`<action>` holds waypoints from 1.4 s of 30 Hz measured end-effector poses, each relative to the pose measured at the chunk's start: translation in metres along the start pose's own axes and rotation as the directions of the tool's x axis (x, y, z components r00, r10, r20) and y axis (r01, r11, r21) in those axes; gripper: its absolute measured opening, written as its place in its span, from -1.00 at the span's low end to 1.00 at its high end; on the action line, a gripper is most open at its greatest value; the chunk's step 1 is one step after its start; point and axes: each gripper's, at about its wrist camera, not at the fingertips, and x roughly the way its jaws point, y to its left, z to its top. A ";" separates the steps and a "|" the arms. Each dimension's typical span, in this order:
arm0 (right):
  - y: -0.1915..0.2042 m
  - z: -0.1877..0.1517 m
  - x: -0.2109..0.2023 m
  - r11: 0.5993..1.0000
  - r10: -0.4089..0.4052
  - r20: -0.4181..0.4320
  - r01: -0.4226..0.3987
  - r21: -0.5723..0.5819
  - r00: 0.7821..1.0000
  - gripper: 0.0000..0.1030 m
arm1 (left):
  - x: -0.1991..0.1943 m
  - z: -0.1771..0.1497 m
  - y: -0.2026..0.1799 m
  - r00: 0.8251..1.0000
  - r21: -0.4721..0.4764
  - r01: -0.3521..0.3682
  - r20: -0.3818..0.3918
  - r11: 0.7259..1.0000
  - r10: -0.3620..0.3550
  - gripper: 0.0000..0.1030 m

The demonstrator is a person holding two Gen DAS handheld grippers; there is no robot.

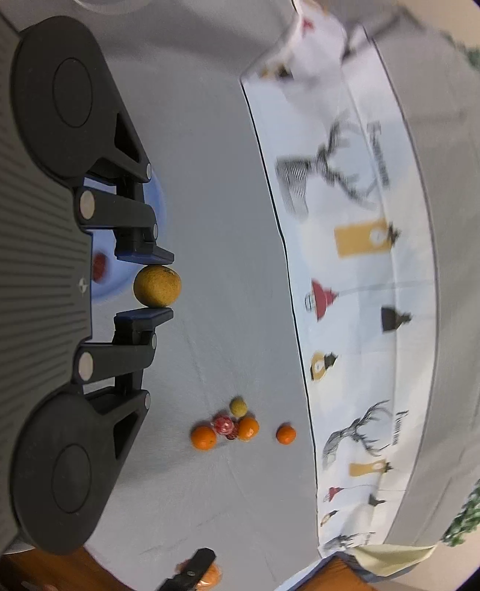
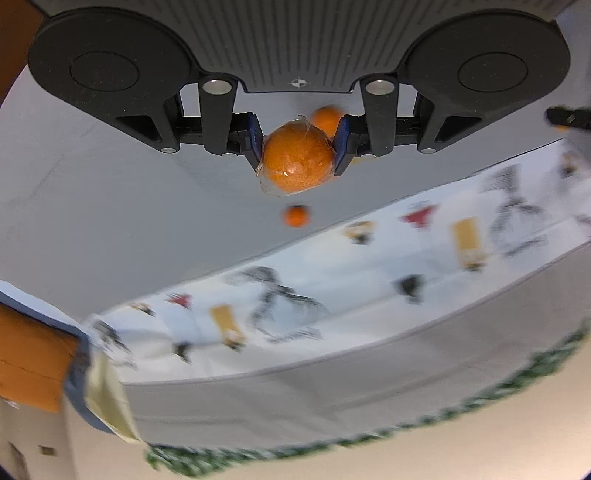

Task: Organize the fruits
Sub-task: 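Grasp the yellow fruit with the left tool while the right tool grasps the bagged orange, then carry the yellow fruit and bagged orange in both tools over the plate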

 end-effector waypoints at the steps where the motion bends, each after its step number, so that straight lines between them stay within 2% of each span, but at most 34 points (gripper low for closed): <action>1: 0.010 -0.003 -0.017 0.999 0.034 0.002 -0.034 -0.015 0.999 -0.24 | -0.017 -0.010 0.007 1.000 -0.011 -0.014 0.008 1.000 0.014 -0.48; 8: 0.068 -0.039 -0.112 0.969 0.221 -0.033 -0.223 -0.104 0.975 -0.24 | -0.103 -0.080 0.052 0.998 -0.083 -0.060 0.016 0.995 0.061 -0.48; 15: 0.117 -0.081 -0.180 0.922 0.332 -0.093 -0.344 -0.179 0.939 -0.24 | -0.148 -0.152 0.077 0.997 -0.147 -0.071 -0.028 0.987 0.067 -0.48; 21: 0.154 -0.103 -0.215 0.862 0.396 -0.120 -0.414 -0.292 0.910 -0.24 | -0.177 -0.190 0.085 0.997 -0.181 -0.071 0.003 0.981 0.072 -0.48; 27: 0.172 -0.110 -0.243 0.822 0.423 -0.099 -0.427 -0.376 0.901 -0.24 | -0.195 -0.205 0.089 0.997 -0.206 -0.059 0.042 0.977 0.069 -0.48; 42: 0.181 -0.113 -0.255 0.806 0.419 -0.096 -0.419 -0.418 0.903 -0.24 | -0.211 -0.213 0.088 0.995 -0.195 -0.051 0.070 0.979 0.065 -0.48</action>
